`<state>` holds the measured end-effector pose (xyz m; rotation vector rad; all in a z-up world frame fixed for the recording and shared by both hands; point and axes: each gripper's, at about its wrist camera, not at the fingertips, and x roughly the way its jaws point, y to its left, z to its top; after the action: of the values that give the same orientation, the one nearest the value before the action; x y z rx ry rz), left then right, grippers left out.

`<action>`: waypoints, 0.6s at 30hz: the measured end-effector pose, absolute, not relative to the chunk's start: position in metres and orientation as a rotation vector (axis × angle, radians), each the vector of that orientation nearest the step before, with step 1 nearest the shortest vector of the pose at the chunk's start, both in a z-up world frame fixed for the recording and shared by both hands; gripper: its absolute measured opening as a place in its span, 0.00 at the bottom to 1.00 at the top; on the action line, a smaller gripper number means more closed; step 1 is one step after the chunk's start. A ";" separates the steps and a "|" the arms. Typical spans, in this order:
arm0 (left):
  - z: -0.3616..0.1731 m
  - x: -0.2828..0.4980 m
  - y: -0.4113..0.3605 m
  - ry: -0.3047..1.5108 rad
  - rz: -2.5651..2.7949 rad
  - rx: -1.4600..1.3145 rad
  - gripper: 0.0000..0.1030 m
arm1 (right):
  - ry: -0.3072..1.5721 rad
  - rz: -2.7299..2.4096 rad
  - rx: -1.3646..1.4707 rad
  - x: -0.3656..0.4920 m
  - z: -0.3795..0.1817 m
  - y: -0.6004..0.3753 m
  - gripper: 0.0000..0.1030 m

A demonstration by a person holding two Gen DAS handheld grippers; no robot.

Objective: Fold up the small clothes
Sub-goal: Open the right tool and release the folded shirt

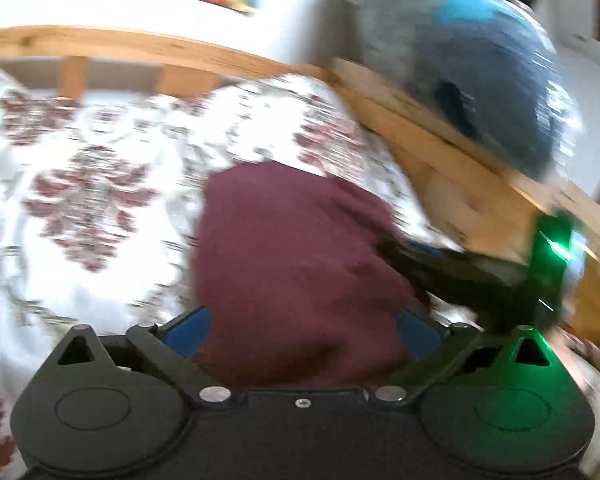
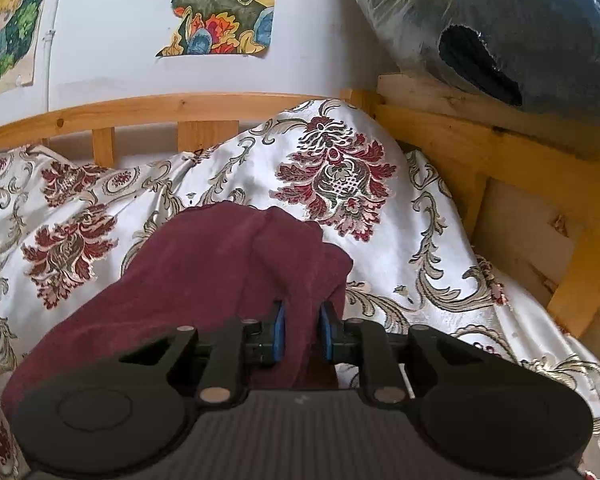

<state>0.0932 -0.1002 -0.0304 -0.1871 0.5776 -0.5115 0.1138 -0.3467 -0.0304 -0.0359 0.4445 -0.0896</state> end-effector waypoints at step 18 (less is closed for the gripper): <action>-0.075 0.141 -0.098 0.778 -0.420 -0.180 0.99 | 0.415 -0.045 0.062 0.096 -0.014 -0.349 0.47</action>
<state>0.1414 -0.0980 -0.0750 -0.1798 0.7779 -0.4205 0.0960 -0.3487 -0.0144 0.0615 0.4150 -0.0446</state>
